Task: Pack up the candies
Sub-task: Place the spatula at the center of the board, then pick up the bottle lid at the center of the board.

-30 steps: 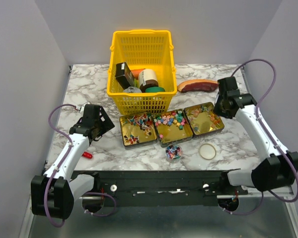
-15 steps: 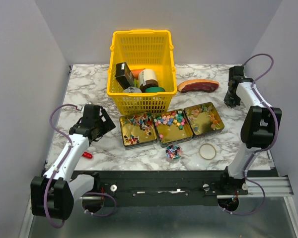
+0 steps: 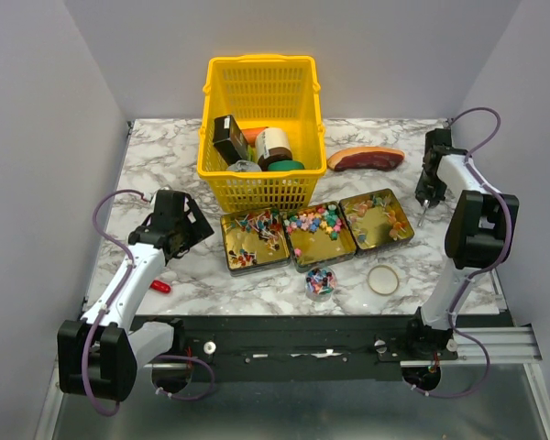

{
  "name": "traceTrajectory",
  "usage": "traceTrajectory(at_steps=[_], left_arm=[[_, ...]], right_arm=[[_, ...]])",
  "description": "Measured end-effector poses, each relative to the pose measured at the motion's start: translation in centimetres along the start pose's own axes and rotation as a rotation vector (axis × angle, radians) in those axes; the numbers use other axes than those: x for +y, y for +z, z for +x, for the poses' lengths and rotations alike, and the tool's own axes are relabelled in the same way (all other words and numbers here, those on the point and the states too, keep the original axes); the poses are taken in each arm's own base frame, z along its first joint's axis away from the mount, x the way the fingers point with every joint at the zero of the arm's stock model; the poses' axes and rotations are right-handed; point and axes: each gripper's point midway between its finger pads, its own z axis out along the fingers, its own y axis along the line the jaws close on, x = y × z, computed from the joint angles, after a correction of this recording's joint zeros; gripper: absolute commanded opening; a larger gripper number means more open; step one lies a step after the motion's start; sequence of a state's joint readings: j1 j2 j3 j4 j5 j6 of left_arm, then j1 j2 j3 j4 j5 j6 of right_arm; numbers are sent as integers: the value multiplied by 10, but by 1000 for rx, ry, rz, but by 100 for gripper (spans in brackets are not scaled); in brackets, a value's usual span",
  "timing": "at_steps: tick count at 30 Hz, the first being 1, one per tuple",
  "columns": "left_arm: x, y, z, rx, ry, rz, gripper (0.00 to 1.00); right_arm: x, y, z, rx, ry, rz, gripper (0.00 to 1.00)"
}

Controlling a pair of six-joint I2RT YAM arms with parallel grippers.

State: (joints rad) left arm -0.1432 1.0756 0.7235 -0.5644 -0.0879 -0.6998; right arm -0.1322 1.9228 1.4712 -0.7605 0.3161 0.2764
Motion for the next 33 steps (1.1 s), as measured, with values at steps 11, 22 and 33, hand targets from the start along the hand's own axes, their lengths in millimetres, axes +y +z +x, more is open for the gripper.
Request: traceTrajectory(at_steps=[11, 22, 33], left_arm=[[1, -2, -1, -3, 16, 2, 99], [-9, -15, -4, -27, 41, 69, 99], [-33, -40, 10, 8, 12, 253, 99]], right_arm=[[1, 0, 16, 33, -20, -33, 33], [-1, -113, 20, -186, 87, -287, 33], [50, -183, 136, -125, -90, -564, 38]])
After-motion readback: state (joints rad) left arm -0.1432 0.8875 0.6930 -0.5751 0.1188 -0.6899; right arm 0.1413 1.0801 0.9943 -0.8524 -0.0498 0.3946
